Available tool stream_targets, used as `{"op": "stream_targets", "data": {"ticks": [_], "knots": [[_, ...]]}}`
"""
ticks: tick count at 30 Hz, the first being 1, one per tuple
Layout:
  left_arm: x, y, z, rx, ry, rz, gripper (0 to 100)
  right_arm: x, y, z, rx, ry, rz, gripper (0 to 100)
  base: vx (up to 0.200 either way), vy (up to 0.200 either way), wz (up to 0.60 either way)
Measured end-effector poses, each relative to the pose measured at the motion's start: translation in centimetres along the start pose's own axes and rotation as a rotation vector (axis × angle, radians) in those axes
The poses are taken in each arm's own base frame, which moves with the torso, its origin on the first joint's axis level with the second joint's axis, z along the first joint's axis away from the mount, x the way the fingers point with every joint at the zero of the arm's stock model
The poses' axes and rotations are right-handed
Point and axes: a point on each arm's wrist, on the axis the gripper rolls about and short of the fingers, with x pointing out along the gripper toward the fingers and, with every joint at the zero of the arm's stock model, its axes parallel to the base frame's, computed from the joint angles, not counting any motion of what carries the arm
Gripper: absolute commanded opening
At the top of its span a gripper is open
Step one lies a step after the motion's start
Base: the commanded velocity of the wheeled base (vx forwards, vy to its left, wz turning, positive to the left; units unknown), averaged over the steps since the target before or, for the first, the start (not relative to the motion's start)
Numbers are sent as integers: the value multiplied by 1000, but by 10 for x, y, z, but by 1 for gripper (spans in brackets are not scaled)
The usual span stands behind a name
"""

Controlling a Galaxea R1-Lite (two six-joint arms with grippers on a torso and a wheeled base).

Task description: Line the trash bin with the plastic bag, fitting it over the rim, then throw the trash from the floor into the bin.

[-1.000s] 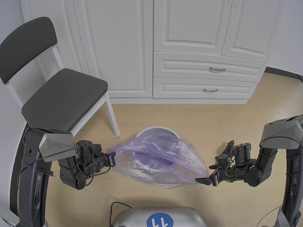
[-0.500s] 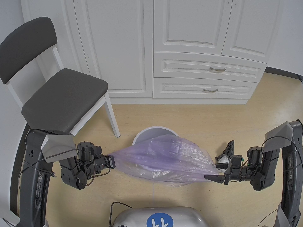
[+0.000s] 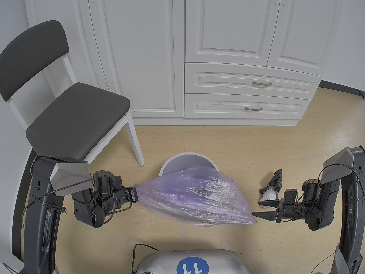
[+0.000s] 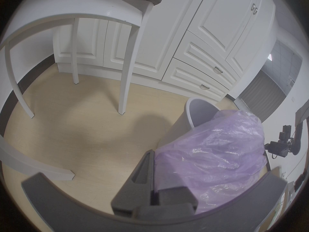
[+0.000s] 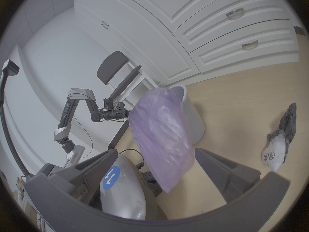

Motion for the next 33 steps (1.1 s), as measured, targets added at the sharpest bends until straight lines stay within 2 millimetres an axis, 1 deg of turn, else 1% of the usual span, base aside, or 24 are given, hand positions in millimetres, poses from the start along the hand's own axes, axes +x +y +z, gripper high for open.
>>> {"op": "stream_targets", "data": {"ticks": [4,8,16,23,24,28,33], "knots": [[-2,0,2,0,-5,0,0,5,9,13,-23,-9,-44,100,0,0,0],[-5,-4,4,4,-10,-7,0,17,23,28,-57,-21,-159,100,0,0,0],[-14,-14,13,15,-23,-26,0,52,58,59,-169,-105,-482,100,0,0,0],[-19,-18,18,21,-30,-32,0,84,76,82,-203,-180,-793,100,0,0,0],[-19,-18,18,22,-29,-32,0,89,78,85,-208,-186,-821,0,0,0,0],[-21,-20,18,25,-27,-34,0,112,86,96,-229,-146,-855,0,0,0,0],[-23,-20,18,27,-25,-33,0,140,92,112,-236,-1,-827,0,0,0,0]]}}
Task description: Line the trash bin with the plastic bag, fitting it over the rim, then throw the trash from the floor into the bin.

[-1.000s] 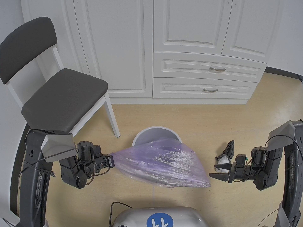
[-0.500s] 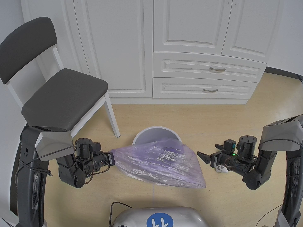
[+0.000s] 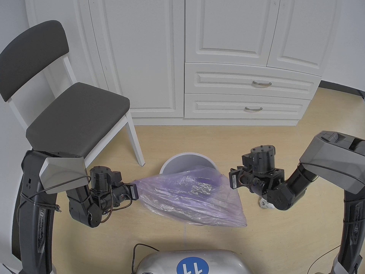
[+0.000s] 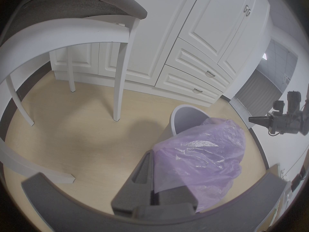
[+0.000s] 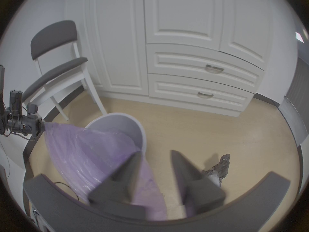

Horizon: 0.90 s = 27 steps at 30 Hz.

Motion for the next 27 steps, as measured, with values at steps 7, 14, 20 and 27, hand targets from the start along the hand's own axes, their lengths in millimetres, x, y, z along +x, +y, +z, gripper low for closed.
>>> {"op": "stream_targets", "data": {"ticks": [7,14,20,27], "knots": [[-1,-1,0,3,2,0,0,11,30,40,-26,118,69,0,0,0,0],[-1,0,-1,2,4,2,0,14,67,72,-18,126,155,0,0,0,0],[-1,0,-1,2,5,2,0,17,86,59,-33,227,226,0,0,0,0],[-2,1,-1,3,-1,2,0,48,99,30,-41,297,236,0,0,0,0]]}}
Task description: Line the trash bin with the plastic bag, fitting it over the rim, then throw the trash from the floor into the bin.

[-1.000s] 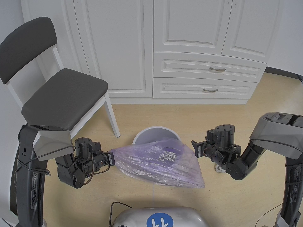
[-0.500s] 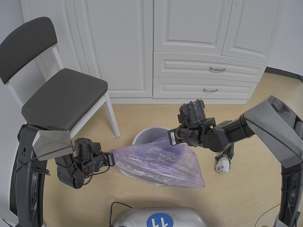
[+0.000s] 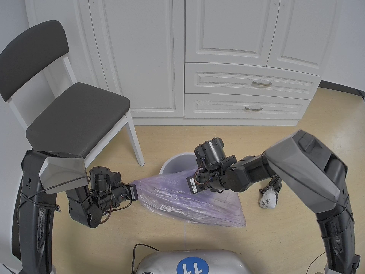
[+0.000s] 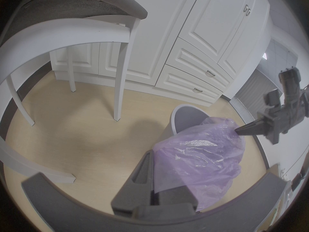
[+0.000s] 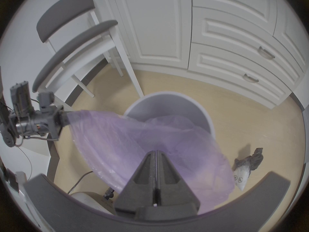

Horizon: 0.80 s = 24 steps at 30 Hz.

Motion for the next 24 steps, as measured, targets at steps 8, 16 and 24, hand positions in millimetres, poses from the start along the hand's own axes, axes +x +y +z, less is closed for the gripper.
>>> {"op": "stream_targets", "data": {"ticks": [8,16,24], "knots": [[-1,0,2,4,-23,-7,0,49,-10,-2,37,30,7,0,0,0,0],[-3,-1,3,14,-67,-24,0,85,-31,-22,109,138,146,0,0,0,0],[-3,-1,3,18,-86,-31,0,95,-40,-28,124,116,154,0,0,0,0]]}}
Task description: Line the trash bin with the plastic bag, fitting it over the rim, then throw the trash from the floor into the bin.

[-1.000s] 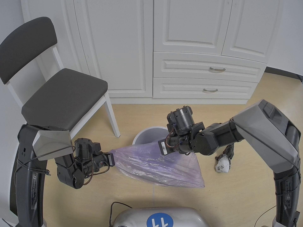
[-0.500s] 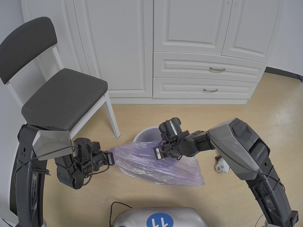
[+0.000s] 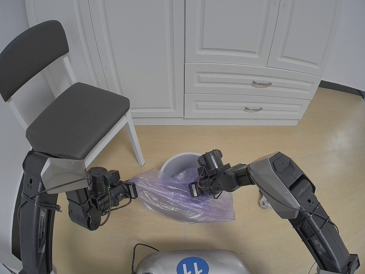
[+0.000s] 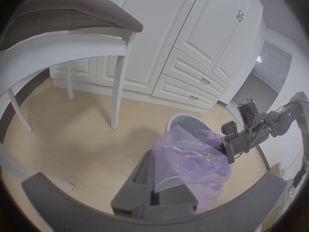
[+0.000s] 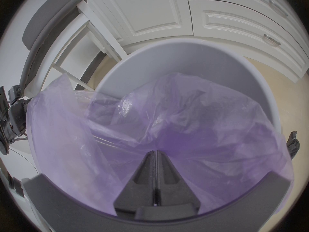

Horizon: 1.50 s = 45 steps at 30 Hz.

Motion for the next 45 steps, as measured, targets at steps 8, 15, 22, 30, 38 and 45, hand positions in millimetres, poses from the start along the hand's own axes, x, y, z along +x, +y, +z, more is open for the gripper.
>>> {"op": "stream_targets", "data": {"ticks": [8,15,22,30,38,45], "knots": [[4,1,-2,-3,-13,-7,0,-35,10,27,-6,-26,-18,0,0,0,0],[7,1,-2,-17,-38,-15,0,-84,23,39,-92,-5,-29,0,0,0,0],[7,-1,1,-26,-58,-23,0,-122,33,18,-243,13,-50,0,0,0,0],[8,-5,8,-43,-85,-31,0,-141,66,-9,-462,-114,-26,0,0,0,0],[6,-17,24,-174,-128,-72,0,-130,107,-31,-563,-177,29,0,0,0,0],[6,-26,31,-173,-145,-94,0,-126,117,-42,-601,-156,35,100,0,0,0]]}}
